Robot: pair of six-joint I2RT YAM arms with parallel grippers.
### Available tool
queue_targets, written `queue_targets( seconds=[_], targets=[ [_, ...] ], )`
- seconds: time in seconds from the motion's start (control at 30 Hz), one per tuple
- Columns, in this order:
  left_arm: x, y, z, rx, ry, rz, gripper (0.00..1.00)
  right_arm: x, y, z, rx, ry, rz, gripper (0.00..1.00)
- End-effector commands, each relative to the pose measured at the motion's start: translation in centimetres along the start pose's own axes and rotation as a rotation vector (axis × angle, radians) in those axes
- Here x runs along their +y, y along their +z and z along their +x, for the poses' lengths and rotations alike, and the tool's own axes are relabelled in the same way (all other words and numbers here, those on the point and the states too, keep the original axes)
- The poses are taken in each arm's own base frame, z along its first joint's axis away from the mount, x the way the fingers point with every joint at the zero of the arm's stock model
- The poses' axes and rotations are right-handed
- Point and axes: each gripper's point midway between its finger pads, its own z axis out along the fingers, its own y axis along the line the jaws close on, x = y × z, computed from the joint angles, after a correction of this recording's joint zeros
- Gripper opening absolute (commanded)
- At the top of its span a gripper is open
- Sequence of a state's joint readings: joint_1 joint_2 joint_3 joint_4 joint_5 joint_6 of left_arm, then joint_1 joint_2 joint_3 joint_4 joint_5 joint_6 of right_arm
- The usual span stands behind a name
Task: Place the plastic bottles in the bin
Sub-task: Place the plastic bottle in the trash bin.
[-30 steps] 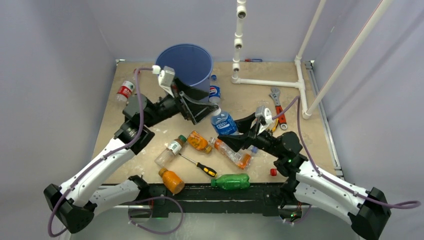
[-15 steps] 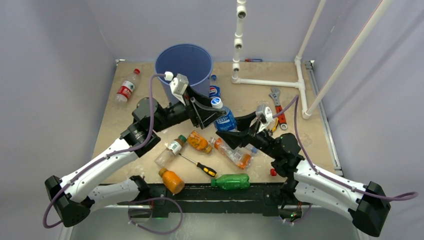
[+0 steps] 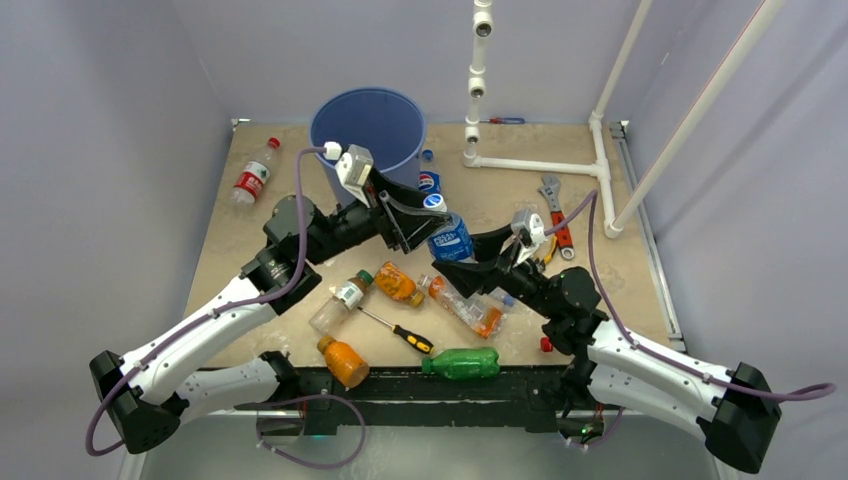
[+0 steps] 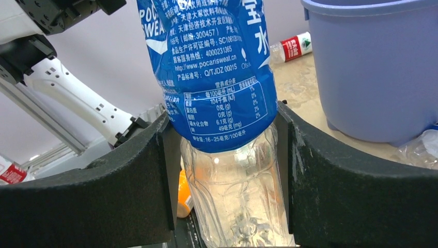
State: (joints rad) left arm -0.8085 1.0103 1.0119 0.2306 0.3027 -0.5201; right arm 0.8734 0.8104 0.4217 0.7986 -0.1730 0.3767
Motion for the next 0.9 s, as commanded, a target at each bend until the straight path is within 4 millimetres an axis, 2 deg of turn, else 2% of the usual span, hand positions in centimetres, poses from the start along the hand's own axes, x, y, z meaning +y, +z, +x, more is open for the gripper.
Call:
queue_targets(
  seconds=[0.0, 0.07, 0.13, 0.23, 0.27, 0.3, 0.4, 0.43, 0.53, 0.67, 0.87],
  targets=[
    [-1.7, 0.2, -2.7, -0.082, 0.027, 0.049, 0.55, 0.3, 0.0, -1.1, -0.041, -0.018, -0.004, 0.34],
    [-1.8, 0.3, -2.6, -0.078, 0.028, 0.060, 0.45, 0.4, 0.1, -1.1, -0.037, -0.019, -0.009, 0.34],
    [-2.2, 0.3, -2.5, -0.073, 0.035, 0.082, 0.26, 0.5, 0.2, -1.0, -0.029, -0.018, -0.014, 0.35],
    [-2.4, 0.5, -2.2, -0.057, 0.037, 0.094, 0.08, 0.6, 0.2, -0.9, -0.022, -0.016, -0.019, 0.37],
    [-2.4, 0.5, -2.1, -0.054, 0.039, 0.092, 0.03, 0.7, 0.2, -1.0, -0.021, -0.014, -0.018, 0.41],
    [-2.4, 0.5, -2.1, -0.051, 0.039, 0.089, 0.00, 0.6, 0.3, -1.0, -0.016, -0.010, -0.012, 0.51],
    [-1.8, 0.0, -2.5, -0.062, 0.066, 0.049, 0.00, 0.1, 0.5, -1.4, 0.013, 0.010, 0.041, 0.94],
    [-1.6, -0.2, -2.9, -0.072, 0.084, 0.024, 0.00, -0.1, 0.4, -1.9, 0.010, 0.015, 0.063, 0.98],
    [-0.4, -1.5, -4.9, -0.118, 0.150, -0.087, 0.00, -0.2, -0.6, -3.5, 0.004, 0.001, 0.105, 0.99],
    [0.9, -4.0, -8.9, -0.225, 0.235, -0.248, 0.00, -0.4, -2.6, -4.6, 0.029, -0.028, 0.164, 0.99],
    [2.5, -7.9, -15.8, -0.416, 0.355, -0.491, 0.00, -2.2, -6.0, -3.2, 0.034, 0.009, 0.282, 0.99]
  ],
)
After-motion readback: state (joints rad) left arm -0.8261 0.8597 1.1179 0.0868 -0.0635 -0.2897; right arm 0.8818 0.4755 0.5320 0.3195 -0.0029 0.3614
